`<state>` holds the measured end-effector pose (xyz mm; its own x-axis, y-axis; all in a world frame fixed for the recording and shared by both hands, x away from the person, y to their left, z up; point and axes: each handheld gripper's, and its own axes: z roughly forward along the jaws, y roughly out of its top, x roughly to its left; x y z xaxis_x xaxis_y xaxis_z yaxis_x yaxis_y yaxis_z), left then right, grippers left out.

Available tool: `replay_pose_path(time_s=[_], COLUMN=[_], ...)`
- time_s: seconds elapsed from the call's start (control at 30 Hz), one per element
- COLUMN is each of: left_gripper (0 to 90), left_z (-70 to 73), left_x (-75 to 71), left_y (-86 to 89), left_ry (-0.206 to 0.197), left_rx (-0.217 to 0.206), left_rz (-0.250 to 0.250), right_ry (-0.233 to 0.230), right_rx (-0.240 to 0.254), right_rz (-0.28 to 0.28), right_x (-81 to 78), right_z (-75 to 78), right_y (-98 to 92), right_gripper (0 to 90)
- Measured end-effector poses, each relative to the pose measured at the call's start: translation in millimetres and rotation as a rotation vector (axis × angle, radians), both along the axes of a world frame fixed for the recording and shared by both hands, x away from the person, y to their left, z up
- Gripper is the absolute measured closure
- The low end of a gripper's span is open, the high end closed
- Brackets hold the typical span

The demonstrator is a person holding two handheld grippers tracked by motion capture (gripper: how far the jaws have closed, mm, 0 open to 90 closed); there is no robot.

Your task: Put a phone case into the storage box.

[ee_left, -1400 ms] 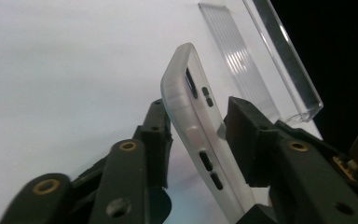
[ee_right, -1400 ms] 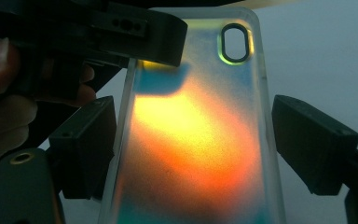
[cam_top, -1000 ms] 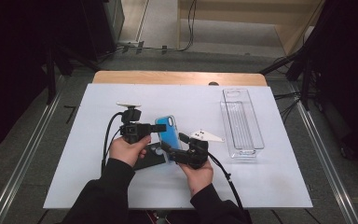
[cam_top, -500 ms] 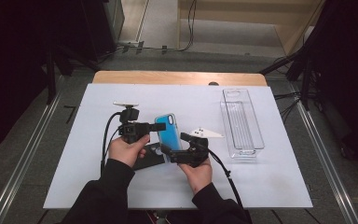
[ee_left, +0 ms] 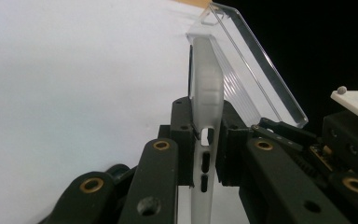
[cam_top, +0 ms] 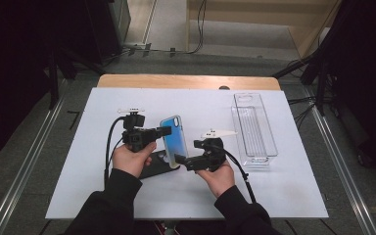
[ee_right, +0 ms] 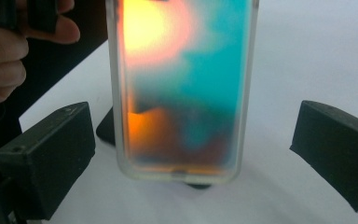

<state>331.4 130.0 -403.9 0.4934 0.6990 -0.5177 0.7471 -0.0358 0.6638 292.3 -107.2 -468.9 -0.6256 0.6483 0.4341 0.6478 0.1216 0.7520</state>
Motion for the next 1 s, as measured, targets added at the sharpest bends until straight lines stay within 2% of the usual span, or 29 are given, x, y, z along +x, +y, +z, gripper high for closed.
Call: replay_pose_path(time_s=[0.07,0.23,0.3,0.4,0.47,0.53,0.67,0.77,1.0], left_gripper=[80.8,80.7,80.7,80.7,80.7,80.7,80.7,80.7,80.7], left_z=[-0.2,-3.0,-4.5,-6.2,-7.0,-8.0,-10.4,-11.4,-12.3], left_x=[-2.1,-4.1,-5.3,-7.4,-9.4,-11.0,-12.8,-16.9,-23.1], left_y=[0.1,-1.2,-2.8,-4.4,-5.2,-5.2,-4.2,-4.1,-10.6], left_ry=[-0.023,-0.062,-0.077,-0.116,-0.161,-0.187,-0.209,-0.255,-0.304], left_rx=[0.006,0.019,0.042,0.043,0.048,0.051,0.044,0.029,0.039], left_rz=[0.008,0.006,0.011,0.007,0.000,0.000,-0.014,-0.035,-0.036], right_ry=[-0.001,0.002,-0.012,-0.023,-0.023,-0.035,-0.037,-0.043,-0.062], right_rx=[-0.036,-0.056,-0.081,-0.075,-0.055,-0.057,-0.077,-0.092,-0.122], right_rz=[0.020,0.056,0.066,0.078,0.079,0.082,0.077,0.074,0.042], right_x=[-0.7,-4.7,-6.9,-9.2,-9.8,-10.5,-11.3,-10.9,-10.8], right_z=[1.1,3.0,4.0,5.9,7.2,8.6,8.6,8.2,9.5], right_y=[-2.8,-11.5,-13.2,-15.4,-15.9,-15.8,-15.4,-16.3,-19.3], right_gripper=[0.0,0.0,0.0,0.0,0.0,0.0,0.0,0.0,0.0])
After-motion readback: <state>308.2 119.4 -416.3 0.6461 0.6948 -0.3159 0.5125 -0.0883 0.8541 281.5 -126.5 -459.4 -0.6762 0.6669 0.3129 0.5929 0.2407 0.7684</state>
